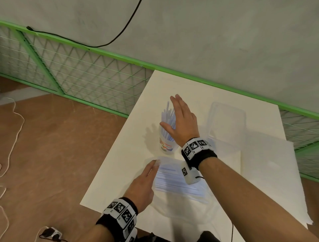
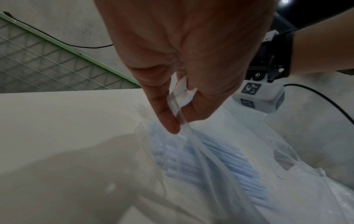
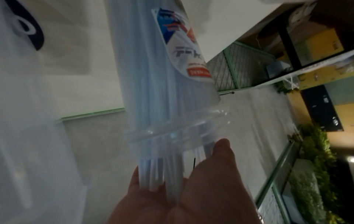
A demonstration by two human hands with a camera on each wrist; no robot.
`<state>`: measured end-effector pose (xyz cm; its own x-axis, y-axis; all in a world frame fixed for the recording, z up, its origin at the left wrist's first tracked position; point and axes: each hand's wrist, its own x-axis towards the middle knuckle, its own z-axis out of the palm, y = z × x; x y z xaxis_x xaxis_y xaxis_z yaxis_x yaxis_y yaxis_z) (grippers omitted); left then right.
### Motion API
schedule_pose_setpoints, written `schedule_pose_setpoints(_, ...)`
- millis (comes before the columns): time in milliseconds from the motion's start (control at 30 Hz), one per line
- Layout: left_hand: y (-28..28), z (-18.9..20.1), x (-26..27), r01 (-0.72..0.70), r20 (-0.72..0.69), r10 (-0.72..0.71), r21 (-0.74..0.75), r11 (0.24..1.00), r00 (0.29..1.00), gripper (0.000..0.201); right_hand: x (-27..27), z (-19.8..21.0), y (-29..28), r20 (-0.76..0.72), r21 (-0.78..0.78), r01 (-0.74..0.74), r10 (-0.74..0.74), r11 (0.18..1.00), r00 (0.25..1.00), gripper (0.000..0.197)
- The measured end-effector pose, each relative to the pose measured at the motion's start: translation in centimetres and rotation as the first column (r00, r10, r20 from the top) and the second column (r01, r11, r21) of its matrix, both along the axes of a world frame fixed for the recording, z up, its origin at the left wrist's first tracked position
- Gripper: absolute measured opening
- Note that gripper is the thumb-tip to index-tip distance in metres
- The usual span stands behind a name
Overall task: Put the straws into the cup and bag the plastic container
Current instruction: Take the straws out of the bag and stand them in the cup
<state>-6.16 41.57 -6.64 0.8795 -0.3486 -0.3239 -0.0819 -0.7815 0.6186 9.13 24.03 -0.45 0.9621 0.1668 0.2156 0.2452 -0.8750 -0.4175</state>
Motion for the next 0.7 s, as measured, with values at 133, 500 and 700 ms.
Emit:
schedule_pose_setpoints(133, 0.0, -0.1, -0.1, 0.006, 0.000, -0.006, 0.004, 1.000, 1.000, 0.093, 0.4, -1.0, 0.1, 0.056, -0.119, -0.064, 0.071, 0.991, 0.996, 0.062)
schedule_pose_setpoints(500, 0.0, 0.3, -0.1, -0.001, -0.010, 0.001, 0.013, 1.000, 1.000, 0.094, 0.8, -1.1, 0.5, 0.087, -0.151, -0.140, 0.154, 0.979, 0.984, 0.053)
schedule_pose_setpoints(700, 0.2, 0.3, -0.1, 0.001, -0.030, -0.001, -0.008, 1.000, 1.000, 0.096, 1.5, -1.6, 0.2, 0.199, -0.052, -0.124, 0.132, 0.991, 0.971, 0.032)
